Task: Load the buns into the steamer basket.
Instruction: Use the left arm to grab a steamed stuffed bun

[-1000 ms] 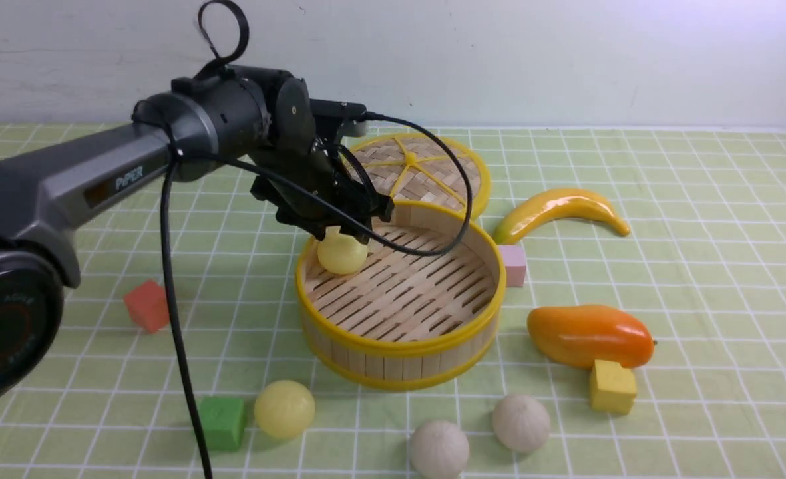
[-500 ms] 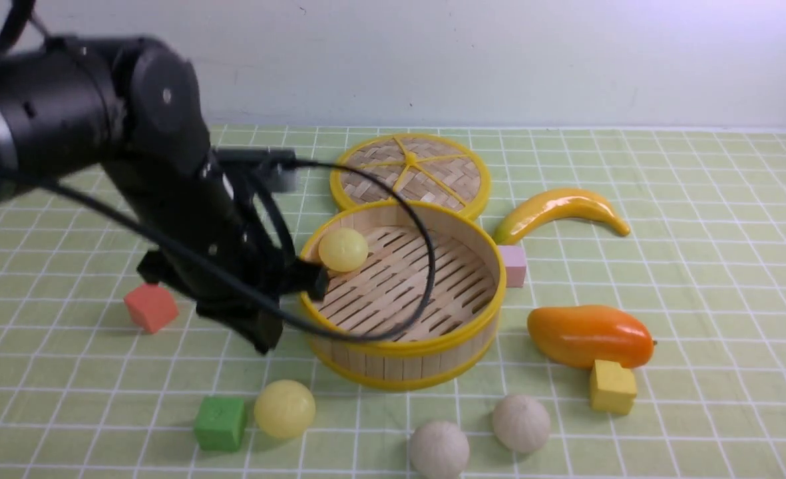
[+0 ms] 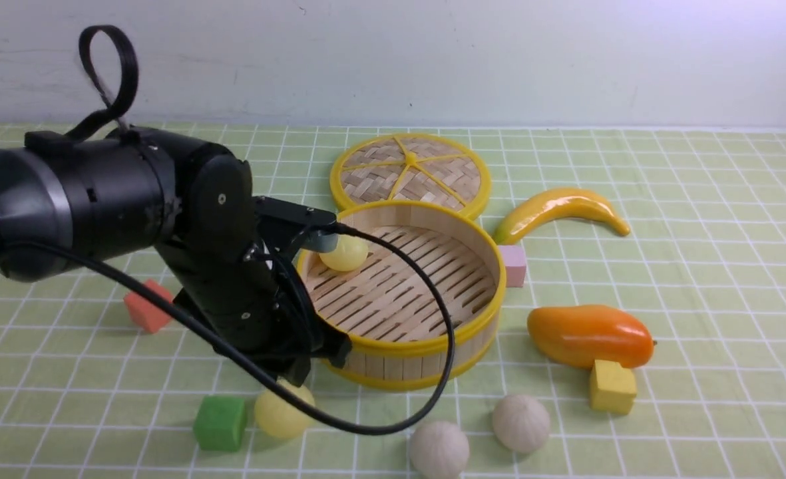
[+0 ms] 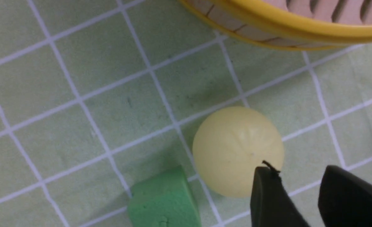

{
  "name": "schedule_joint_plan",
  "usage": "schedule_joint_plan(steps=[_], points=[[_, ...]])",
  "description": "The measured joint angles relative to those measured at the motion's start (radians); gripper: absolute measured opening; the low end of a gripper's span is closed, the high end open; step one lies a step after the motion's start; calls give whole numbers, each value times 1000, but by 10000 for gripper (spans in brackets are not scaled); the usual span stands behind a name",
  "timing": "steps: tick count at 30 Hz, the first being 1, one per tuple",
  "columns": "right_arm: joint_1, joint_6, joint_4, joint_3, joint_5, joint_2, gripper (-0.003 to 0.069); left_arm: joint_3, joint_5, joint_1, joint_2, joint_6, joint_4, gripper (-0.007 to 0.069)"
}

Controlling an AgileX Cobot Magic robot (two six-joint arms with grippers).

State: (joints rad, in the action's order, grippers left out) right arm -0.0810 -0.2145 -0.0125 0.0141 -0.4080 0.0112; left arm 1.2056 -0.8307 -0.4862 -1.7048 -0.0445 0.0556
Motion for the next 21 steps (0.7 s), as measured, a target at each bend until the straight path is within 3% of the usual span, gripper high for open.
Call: schedule_joint_plan(steps=[7, 21], points=[[0, 0, 0, 0, 0, 0, 241, 0, 30, 0, -61, -5, -14, 282], [0, 0, 0, 0, 0, 0, 241, 0, 49, 0, -141, -5, -38, 223]])
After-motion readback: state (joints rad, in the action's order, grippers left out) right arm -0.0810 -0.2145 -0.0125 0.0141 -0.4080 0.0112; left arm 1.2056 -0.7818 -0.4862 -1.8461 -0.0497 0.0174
